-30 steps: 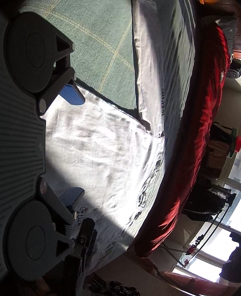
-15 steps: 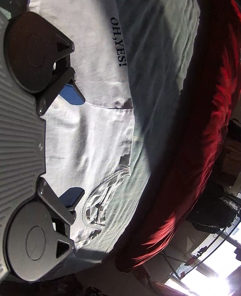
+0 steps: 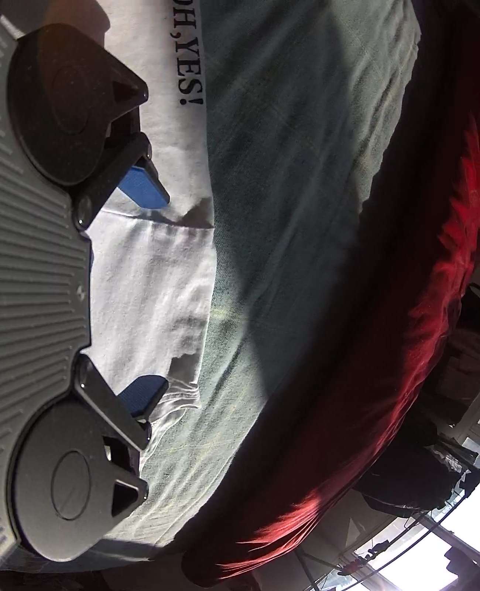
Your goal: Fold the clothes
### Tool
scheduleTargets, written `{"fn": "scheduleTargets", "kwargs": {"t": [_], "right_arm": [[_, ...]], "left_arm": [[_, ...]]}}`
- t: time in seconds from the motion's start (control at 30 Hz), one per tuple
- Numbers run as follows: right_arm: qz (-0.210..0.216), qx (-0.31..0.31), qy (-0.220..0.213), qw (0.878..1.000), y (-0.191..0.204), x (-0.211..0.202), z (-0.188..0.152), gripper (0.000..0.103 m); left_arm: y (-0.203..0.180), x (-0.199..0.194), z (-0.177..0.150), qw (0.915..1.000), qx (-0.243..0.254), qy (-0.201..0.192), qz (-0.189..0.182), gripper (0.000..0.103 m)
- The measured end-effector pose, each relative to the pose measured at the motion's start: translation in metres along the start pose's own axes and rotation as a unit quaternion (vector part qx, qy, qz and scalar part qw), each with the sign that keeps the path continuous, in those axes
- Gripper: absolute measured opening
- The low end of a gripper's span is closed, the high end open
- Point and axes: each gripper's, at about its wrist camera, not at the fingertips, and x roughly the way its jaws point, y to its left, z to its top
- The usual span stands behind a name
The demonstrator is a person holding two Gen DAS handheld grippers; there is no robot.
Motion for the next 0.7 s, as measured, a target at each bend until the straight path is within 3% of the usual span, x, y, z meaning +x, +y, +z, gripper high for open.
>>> {"fn": "scheduleTargets", "kwargs": {"t": [0.17,0.3,0.4,0.7], "right_arm": [[0.000,0.008,0.000,1.000,0.000,-0.002,0.000,0.103],[-0.005,-0.001,0.002,1.000,0.004,-0.002,-0.001,0.103],[-0.005,-0.002,0.003,1.000,0.003,-0.002,-0.002,0.103],[0.005,0.004,0.001,1.000,-0.003,0.002,-0.003,0.103]], "left_arm": [[-0.029,-0.029,-0.020,0.9965,0.043,0.029,-0.066,0.097],[-0.045,-0.011,-0.028,0.9948,0.068,0.055,-0.053,0.097],[-0.041,0.016,-0.028,0.9953,0.043,0.073,-0.047,0.097],[-0.043,0.070,0.010,0.9980,0.060,0.021,-0.011,0.102]]}}
